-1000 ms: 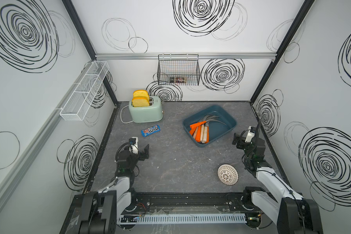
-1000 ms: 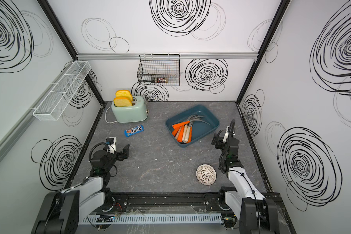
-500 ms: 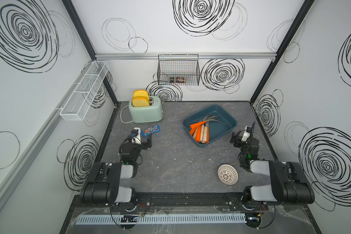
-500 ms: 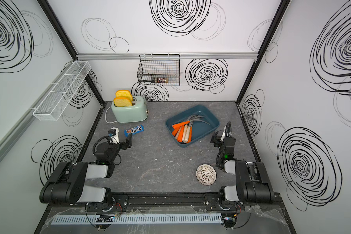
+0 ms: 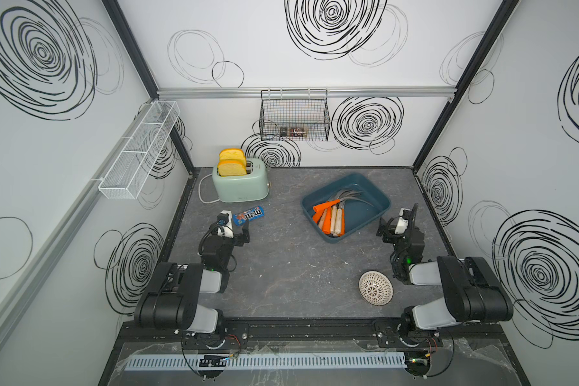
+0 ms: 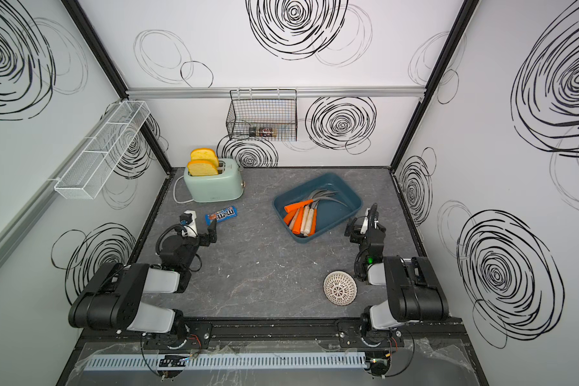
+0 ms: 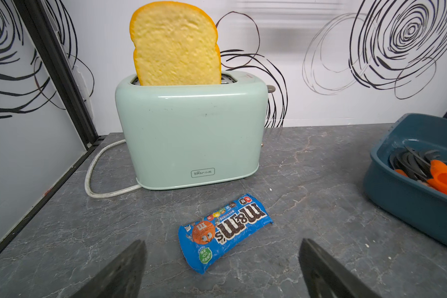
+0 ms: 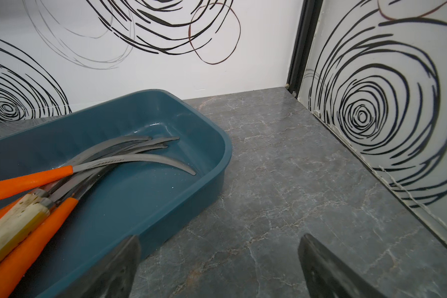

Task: Put small sickles into storage boxes
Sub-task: Reset both arms

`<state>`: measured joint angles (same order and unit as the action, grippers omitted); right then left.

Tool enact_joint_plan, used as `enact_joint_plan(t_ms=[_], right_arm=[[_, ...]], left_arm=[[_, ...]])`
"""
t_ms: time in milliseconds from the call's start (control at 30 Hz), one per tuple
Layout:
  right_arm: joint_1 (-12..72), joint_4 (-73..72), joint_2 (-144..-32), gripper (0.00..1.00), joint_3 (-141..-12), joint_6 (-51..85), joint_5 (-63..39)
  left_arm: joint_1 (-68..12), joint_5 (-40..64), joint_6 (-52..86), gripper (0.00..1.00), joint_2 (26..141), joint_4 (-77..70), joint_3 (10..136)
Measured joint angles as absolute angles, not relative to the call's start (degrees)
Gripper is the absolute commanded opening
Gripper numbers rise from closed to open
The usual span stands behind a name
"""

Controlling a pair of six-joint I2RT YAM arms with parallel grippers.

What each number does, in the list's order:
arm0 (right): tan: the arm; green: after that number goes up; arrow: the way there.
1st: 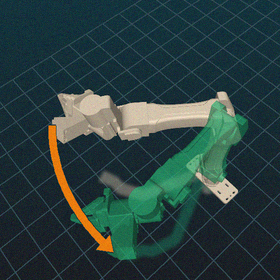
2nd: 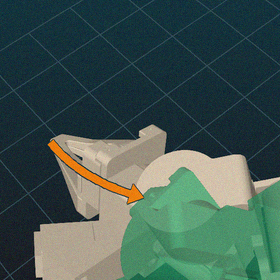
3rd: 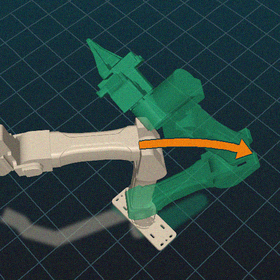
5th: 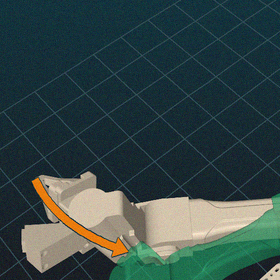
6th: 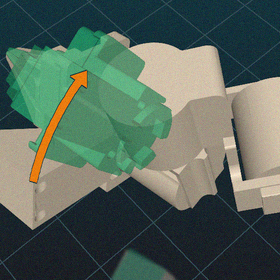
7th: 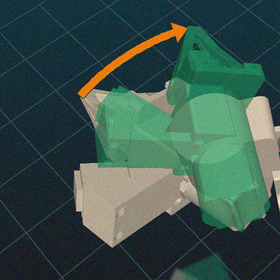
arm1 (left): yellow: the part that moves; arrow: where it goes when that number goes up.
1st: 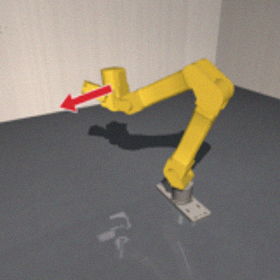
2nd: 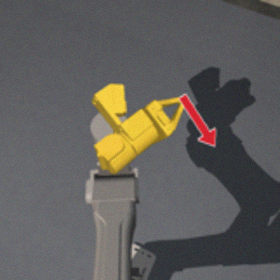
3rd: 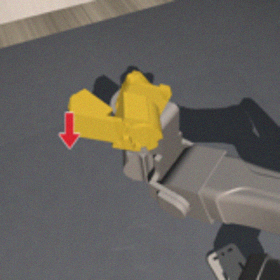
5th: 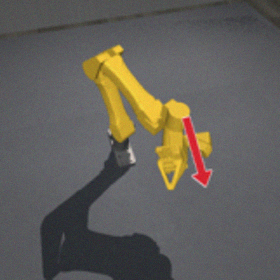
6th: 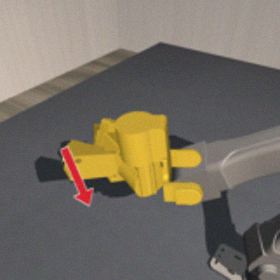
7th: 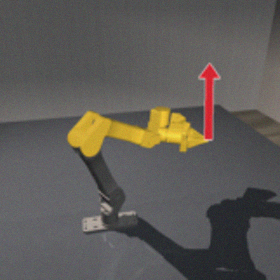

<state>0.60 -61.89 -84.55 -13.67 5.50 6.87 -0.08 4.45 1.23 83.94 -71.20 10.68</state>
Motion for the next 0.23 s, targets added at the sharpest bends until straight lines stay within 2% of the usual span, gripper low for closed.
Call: enact_joint_plan(t_ms=[233], right_arm=[[0.6, -61.9, -84.6, 0.98, -13.7, 5.5, 6.8]], left_arm=[[-0.3, 3.6, 1.0, 0.96, 83.9, -70.3, 10.7]])
